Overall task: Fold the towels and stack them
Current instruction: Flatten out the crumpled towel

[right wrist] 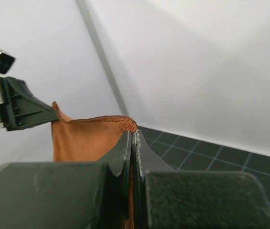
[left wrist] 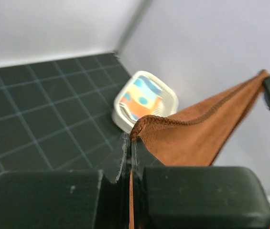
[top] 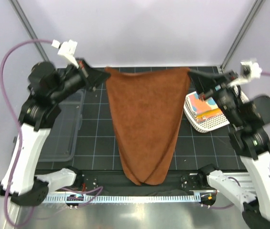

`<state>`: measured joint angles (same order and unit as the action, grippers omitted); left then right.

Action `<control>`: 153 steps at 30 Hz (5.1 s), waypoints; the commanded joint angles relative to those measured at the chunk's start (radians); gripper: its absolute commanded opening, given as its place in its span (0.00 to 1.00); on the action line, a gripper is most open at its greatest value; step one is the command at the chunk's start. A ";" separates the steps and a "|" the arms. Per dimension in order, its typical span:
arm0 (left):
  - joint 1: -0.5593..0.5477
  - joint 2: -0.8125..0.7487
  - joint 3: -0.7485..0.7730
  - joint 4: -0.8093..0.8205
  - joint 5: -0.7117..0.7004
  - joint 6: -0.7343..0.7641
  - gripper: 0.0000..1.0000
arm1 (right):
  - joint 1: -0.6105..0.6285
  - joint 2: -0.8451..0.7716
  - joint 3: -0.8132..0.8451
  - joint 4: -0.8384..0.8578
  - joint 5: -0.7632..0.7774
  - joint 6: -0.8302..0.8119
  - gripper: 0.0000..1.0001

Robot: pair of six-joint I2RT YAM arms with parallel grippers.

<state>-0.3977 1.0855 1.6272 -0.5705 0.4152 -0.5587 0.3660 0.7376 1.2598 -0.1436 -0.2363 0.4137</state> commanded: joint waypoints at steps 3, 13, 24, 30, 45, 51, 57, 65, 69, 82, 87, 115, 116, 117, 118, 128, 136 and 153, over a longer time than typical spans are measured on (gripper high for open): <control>0.034 0.242 0.170 -0.063 -0.248 0.109 0.00 | -0.007 0.317 0.105 0.090 0.167 -0.171 0.01; 0.229 0.858 0.331 0.158 -0.017 0.052 0.00 | -0.173 0.955 0.157 0.473 -0.053 -0.087 0.01; 0.278 1.283 0.655 0.175 -0.032 0.072 0.00 | -0.213 1.535 0.690 0.464 -0.299 0.056 0.01; 0.299 1.353 0.646 0.211 -0.056 0.086 0.00 | -0.213 1.651 0.699 0.541 -0.235 0.132 0.01; 0.306 1.296 0.678 0.138 -0.136 0.089 0.61 | -0.203 1.582 0.808 0.096 -0.003 -0.007 0.64; 0.196 0.902 0.232 0.064 -0.214 0.121 0.61 | -0.092 1.225 0.591 -0.360 0.195 -0.021 0.57; 0.045 0.503 -0.196 -0.015 -0.288 0.040 0.58 | 0.129 0.928 0.207 -0.473 0.279 0.026 0.38; -0.130 0.099 -0.758 0.115 -0.262 -0.188 0.52 | 0.341 0.755 -0.193 -0.357 0.255 0.200 0.29; -0.151 0.016 -0.929 0.210 -0.248 -0.299 0.49 | 0.399 0.743 -0.319 -0.265 0.256 0.255 0.28; -0.165 0.080 -1.060 0.337 -0.207 -0.336 0.39 | 0.481 0.720 -0.456 -0.237 0.341 0.277 0.30; -0.167 0.109 -1.098 0.330 -0.237 -0.351 0.36 | 0.481 0.701 -0.481 -0.301 0.408 0.273 0.30; -0.204 0.105 -1.179 0.397 -0.226 -0.411 0.02 | 0.577 0.783 -0.459 -0.137 0.403 0.407 0.22; -0.205 0.114 -1.181 0.390 -0.233 -0.411 0.02 | 0.577 0.784 -0.473 -0.146 0.431 0.405 0.22; -0.204 0.120 -1.182 0.374 -0.257 -0.411 0.02 | 0.577 0.784 -0.479 -0.161 0.446 0.404 0.22; -0.204 0.135 -1.179 0.365 -0.263 -0.411 0.02 | 0.577 0.781 -0.482 -0.184 0.469 0.405 0.22; -0.205 0.143 -1.175 0.245 -0.354 -0.392 0.01 | 0.579 0.551 -0.556 -0.556 0.770 0.493 0.24; -0.204 0.103 -1.169 0.201 -0.363 -0.388 0.02 | 0.579 0.497 -0.543 -0.521 0.717 0.427 0.29; -0.204 0.045 -1.159 0.176 -0.358 -0.391 0.03 | 0.705 0.813 -0.306 -0.418 0.660 0.393 0.32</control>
<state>-0.6022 1.1538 0.4580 -0.3622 0.0856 -0.9615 1.0431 1.5307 0.9230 -0.5941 0.4175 0.7895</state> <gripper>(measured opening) 0.031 0.329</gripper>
